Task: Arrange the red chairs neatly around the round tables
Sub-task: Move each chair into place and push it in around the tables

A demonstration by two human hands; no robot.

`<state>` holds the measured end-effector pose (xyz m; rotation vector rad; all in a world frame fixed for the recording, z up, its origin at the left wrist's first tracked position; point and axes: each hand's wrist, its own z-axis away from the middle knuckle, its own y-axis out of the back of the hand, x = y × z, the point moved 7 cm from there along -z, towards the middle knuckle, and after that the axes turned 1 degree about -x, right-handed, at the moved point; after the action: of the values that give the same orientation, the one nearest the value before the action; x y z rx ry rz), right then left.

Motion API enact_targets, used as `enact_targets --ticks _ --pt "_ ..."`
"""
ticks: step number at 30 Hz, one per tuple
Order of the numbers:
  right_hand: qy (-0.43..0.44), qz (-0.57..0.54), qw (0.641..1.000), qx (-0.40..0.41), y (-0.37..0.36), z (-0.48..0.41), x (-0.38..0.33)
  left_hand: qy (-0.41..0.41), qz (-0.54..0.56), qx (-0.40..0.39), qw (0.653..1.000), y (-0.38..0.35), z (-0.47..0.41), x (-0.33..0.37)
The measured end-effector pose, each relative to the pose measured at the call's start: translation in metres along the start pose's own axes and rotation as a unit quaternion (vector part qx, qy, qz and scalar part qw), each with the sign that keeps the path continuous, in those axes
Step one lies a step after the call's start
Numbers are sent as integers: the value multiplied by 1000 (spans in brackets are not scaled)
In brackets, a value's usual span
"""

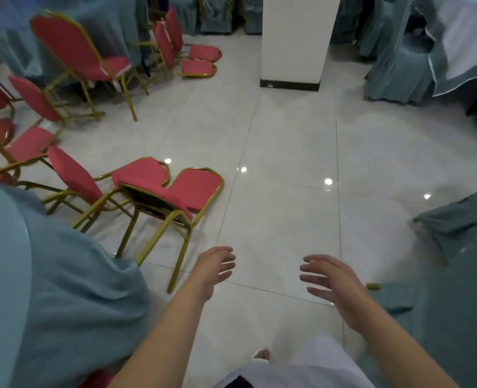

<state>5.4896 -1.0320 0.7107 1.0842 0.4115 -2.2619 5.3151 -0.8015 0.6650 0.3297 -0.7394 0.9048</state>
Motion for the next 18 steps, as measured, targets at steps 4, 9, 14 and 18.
enact_targets --ticks 4,9,14,18 --pt "-16 17 999 -25 -21 -78 -39 17 19 -1 1000 4 -53 29" --pt "-30 38 995 -88 -71 -203 -95 64 34 60 996 41 -125 45" --pt "-65 98 977 -175 -139 -307 -162 133 67 187 971 87 -164 77" --pt "-62 171 956 -231 -202 -365 -205 115 74 224 965 115 -189 109"
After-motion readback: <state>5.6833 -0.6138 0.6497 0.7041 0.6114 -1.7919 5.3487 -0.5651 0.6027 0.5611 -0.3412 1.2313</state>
